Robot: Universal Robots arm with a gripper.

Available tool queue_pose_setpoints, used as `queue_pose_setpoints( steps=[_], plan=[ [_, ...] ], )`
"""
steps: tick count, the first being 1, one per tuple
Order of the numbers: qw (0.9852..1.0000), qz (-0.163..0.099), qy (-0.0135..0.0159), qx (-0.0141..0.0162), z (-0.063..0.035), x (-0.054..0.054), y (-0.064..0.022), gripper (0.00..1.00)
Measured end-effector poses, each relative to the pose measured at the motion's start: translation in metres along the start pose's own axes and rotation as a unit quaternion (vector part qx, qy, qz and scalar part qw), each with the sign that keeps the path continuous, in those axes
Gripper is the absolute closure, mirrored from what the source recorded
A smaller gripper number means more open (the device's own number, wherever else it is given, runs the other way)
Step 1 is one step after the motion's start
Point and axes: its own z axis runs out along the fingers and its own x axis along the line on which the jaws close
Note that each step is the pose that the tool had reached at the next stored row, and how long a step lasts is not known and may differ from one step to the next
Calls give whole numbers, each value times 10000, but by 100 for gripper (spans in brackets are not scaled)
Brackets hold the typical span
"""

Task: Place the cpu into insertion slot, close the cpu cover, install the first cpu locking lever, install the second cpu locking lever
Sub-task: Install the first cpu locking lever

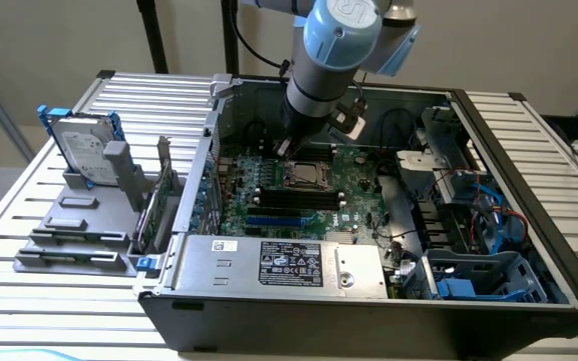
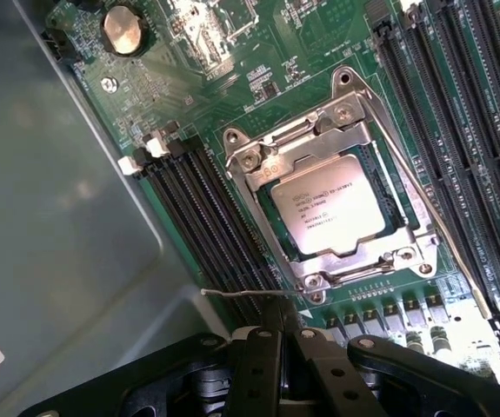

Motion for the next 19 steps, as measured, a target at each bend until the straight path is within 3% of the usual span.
queue_pose_setpoints(
  steps=[19],
  plan=[
    [10000,-1,0,0,52,44,45,89]
  ],
)
